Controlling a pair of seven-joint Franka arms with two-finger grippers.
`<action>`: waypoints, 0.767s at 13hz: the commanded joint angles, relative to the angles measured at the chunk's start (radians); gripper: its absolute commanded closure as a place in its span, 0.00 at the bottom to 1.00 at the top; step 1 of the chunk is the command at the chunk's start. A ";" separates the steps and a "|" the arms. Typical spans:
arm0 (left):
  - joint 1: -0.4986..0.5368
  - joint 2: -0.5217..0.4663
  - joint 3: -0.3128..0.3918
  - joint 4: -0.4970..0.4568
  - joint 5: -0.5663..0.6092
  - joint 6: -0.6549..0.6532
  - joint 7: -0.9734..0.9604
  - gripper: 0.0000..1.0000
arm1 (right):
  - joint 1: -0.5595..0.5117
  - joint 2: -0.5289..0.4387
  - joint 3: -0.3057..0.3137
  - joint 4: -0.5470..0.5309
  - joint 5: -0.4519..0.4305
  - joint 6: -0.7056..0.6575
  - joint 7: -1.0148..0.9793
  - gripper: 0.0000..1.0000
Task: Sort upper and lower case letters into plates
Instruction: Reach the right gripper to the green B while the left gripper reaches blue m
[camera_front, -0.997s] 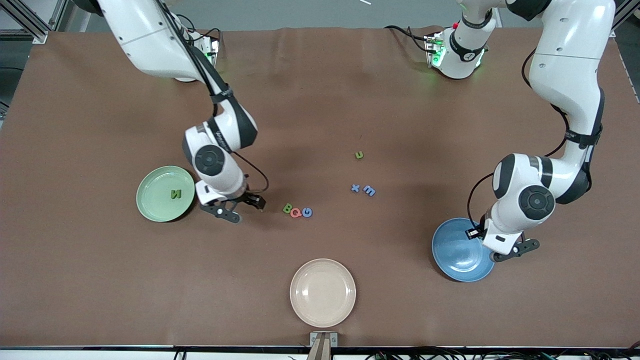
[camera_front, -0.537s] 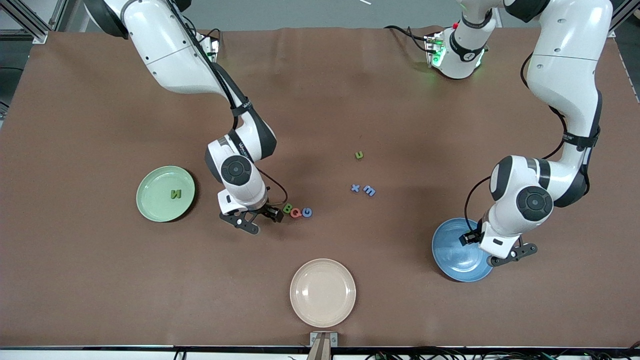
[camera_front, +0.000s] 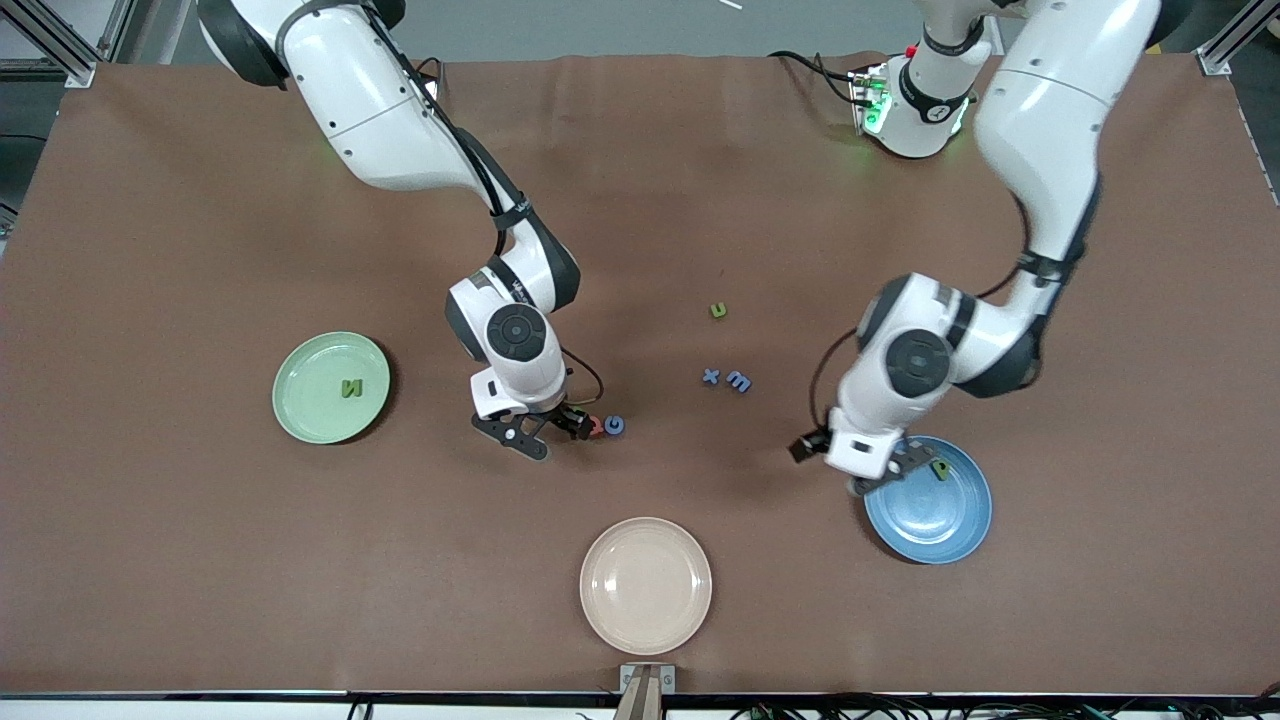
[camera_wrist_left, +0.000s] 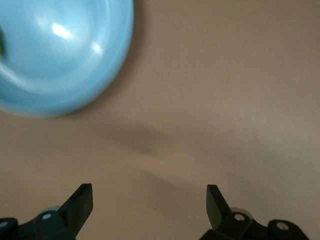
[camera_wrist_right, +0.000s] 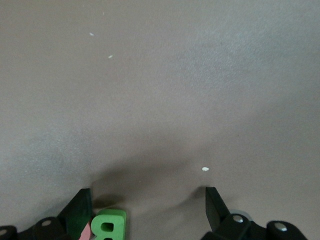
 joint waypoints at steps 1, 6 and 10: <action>-0.087 0.016 0.009 -0.027 0.012 0.059 -0.198 0.01 | 0.023 0.014 -0.014 0.016 -0.039 -0.002 0.063 0.00; -0.143 0.022 0.012 -0.145 0.015 0.194 -0.352 0.11 | 0.039 0.012 -0.011 0.018 -0.031 0.001 0.100 0.00; -0.149 -0.012 0.011 -0.209 0.029 0.194 -0.416 0.13 | 0.039 0.009 -0.005 0.016 -0.024 -0.005 0.102 0.18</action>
